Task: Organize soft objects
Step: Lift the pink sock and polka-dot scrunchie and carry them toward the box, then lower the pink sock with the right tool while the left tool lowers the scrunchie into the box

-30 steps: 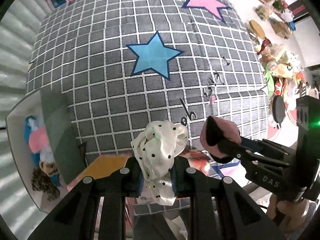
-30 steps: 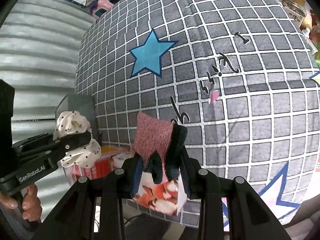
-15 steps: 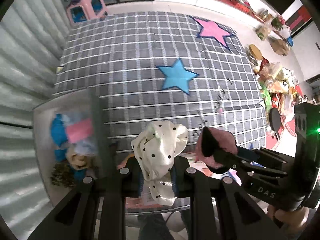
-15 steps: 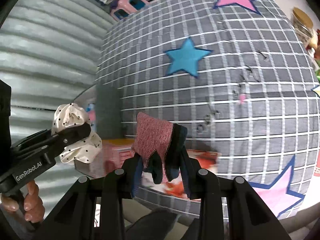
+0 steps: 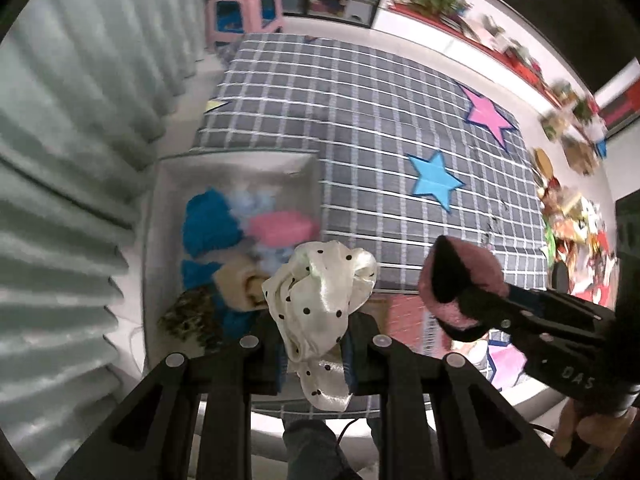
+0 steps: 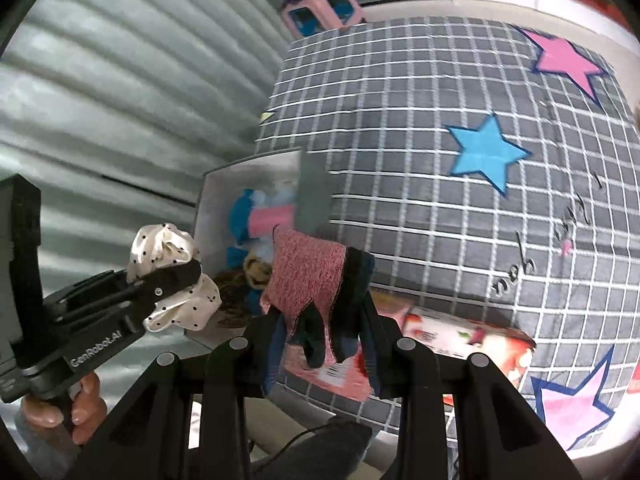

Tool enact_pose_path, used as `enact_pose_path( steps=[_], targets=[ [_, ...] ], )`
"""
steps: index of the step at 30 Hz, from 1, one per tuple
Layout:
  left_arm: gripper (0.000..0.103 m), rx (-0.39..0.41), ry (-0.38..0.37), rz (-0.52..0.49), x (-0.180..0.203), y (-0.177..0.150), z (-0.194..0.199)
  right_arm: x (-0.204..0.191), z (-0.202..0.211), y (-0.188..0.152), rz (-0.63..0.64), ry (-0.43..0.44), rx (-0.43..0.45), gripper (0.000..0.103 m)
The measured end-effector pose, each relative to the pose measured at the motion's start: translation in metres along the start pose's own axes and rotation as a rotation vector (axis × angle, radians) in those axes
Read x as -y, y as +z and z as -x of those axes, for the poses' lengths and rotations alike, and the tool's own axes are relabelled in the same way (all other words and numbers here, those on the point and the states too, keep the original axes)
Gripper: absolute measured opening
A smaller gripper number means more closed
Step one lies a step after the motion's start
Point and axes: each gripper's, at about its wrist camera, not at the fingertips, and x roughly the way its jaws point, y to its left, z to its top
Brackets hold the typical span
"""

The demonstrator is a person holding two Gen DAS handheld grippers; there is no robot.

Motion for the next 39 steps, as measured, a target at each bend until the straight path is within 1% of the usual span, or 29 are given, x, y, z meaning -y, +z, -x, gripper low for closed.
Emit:
enact_pose_path(
  steps=[7, 11, 14, 19, 23, 28, 39],
  targets=[
    [0.023, -0.013, 0.068, 0.092, -0.047, -0.028, -0.007, -0.045, -0.019, 0.003, 0.104, -0.019, -0.039, 0.035],
    [0.023, -0.034, 0.103, 0.118, -0.064, -0.045, -0.017, -0.065, -0.039, 0.002, 0.165, -0.029, -0.075, 0.036],
    [0.023, -0.051, 0.133, 0.119, -0.071, -0.057, -0.027, -0.080, -0.053, -0.003, 0.210, -0.034, -0.107, 0.036],
    [0.023, -0.089, 0.126, 0.146, -0.082, -0.074, -0.040, -0.099, -0.069, -0.011, 0.277, -0.048, -0.150, 0.036],
    [0.023, -0.103, 0.123, 0.168, -0.086, -0.077, -0.047, -0.108, -0.080, -0.017, 0.312, -0.059, -0.183, 0.036],
    [0.023, -0.105, 0.125, 0.180, -0.088, -0.078, -0.050, -0.114, -0.091, -0.018, 0.336, -0.073, -0.209, 0.036],
    [0.024, -0.098, 0.115, 0.185, -0.090, -0.076, -0.052, -0.121, -0.094, -0.019, 0.356, -0.091, -0.226, 0.036]
  ],
)
